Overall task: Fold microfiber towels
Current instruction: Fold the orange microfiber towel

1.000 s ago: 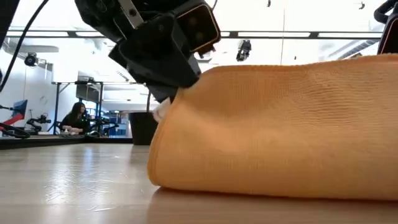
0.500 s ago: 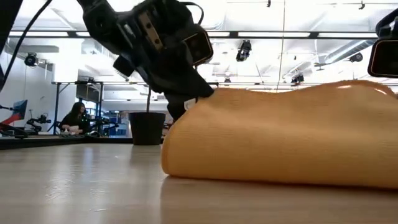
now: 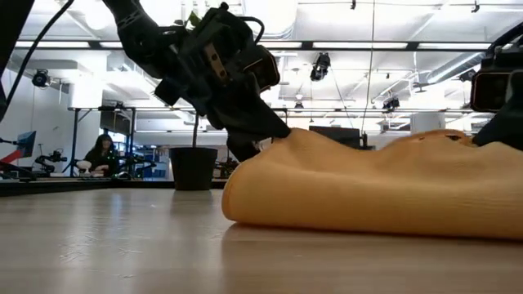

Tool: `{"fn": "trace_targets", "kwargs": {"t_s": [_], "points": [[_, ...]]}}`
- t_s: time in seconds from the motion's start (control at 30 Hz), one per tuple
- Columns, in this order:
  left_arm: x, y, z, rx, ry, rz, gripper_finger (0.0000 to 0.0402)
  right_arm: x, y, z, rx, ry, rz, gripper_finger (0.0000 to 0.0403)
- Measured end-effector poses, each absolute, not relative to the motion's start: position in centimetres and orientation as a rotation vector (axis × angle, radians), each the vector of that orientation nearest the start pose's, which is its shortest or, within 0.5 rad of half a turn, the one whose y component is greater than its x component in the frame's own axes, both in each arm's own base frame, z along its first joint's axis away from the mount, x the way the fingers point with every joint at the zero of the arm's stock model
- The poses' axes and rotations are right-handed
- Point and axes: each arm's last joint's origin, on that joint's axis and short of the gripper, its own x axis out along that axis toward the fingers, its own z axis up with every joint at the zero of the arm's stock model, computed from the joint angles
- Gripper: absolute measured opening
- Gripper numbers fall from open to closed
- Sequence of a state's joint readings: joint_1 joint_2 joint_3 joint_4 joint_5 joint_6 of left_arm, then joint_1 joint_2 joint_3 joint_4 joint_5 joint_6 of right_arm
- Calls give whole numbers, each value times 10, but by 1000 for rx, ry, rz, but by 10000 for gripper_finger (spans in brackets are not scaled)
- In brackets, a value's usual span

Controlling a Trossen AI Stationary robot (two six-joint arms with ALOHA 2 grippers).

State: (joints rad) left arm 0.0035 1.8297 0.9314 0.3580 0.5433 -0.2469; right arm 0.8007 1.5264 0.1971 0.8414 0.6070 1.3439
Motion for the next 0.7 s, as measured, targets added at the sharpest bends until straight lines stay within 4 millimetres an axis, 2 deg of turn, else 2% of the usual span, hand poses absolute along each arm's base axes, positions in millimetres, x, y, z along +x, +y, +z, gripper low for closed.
{"fn": "trace_targets", "kwargs": {"t_s": [0.2,0.7], "points": [[367,-10,156,-341,580,-389,0,153,126,97,997,420,-121,9],[367,-5,153,-249,574,-237,0,153,117,93,971,422,-168,9]]}}
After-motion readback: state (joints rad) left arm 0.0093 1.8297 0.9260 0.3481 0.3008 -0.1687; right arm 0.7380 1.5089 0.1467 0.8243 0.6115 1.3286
